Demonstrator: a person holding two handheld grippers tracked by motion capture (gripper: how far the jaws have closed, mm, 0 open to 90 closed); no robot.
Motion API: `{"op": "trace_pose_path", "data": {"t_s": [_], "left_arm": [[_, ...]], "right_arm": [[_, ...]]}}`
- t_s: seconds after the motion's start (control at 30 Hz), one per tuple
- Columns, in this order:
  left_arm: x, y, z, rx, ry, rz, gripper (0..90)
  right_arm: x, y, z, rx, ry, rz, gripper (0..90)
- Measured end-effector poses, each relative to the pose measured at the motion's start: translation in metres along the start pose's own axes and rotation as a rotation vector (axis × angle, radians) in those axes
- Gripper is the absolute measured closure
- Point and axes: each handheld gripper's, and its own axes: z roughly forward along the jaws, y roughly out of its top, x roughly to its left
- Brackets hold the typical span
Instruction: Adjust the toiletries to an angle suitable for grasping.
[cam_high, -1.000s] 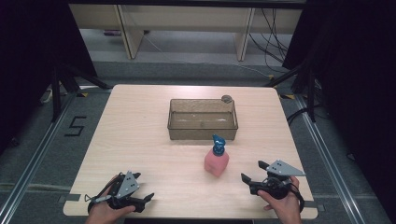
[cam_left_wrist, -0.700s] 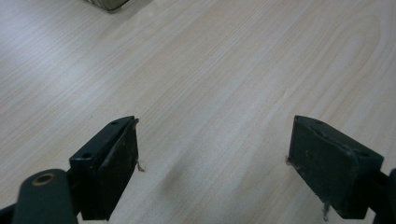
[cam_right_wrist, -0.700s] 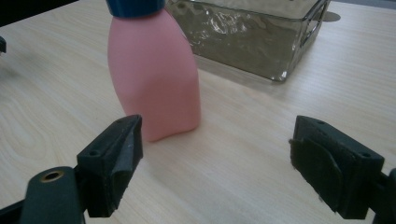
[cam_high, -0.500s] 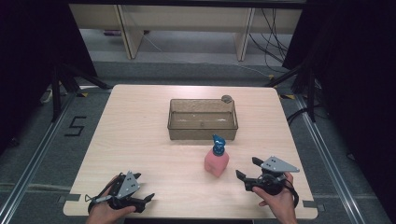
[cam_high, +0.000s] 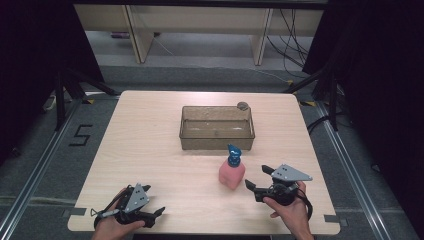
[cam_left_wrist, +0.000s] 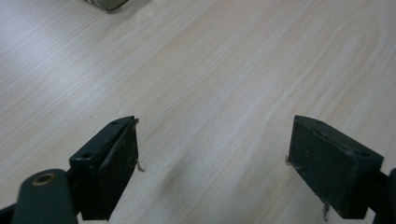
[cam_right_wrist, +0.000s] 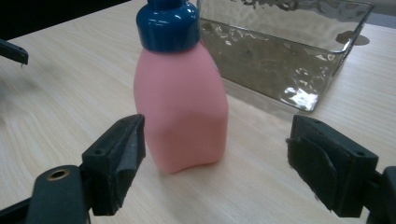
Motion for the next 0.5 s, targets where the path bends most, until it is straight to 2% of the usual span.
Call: {"op": "trace_pose_path", "data": {"t_s": [0.1, 0.17, 0.2, 0.33, 0.37, 0.4, 0.43, 0.47, 0.5], "left_arm": [[0.0005, 0.0002, -0.0006, 0.005, -0.003, 0.006, 15.6], [0.0001, 0.0000, 0.0001, -0.006, 0.003, -0.001, 15.6], [0.0002, 0.0000, -0.0005, -0.002, 0.000, -0.002, 15.5], [0.0001, 0.0001, -0.0001, -0.011, 0.006, -0.001, 15.6], [0.0003, 0.0000, -0.0003, -0.006, 0.003, 0.001, 15.6], [-0.0001, 0.0002, -0.0007, -0.003, 0.000, -0.002, 15.6], [-0.0002, 0.0004, -0.0007, -0.004, 0.000, -0.002, 15.6], [-0.0002, 0.0004, -0.0008, -0.004, 0.001, -0.001, 15.6], [-0.0002, 0.0003, -0.0008, -0.003, 0.000, -0.002, 15.6]], "right_arm": [[-0.0002, 0.0012, 0.0023, -0.012, -0.006, -0.018, 20.6], [0.0011, 0.0026, 0.0037, 0.001, -0.002, -0.011, 20.6], [0.0024, 0.0028, 0.0039, 0.004, 0.007, 0.010, 20.6], [0.0018, 0.0039, 0.0051, -0.013, 0.002, -0.010, 20.6], [0.0041, 0.0047, 0.0046, 0.002, 0.012, 0.020, 20.6], [0.0044, 0.0052, 0.0049, 0.002, 0.016, 0.022, 20.6], [0.0026, 0.0060, 0.0054, -0.005, 0.016, -0.003, 20.6], [0.0029, 0.0060, 0.0071, -0.016, 0.011, -0.007, 20.6], [0.0048, 0.0064, 0.0063, 0.001, 0.013, 0.013, 20.6]]}}
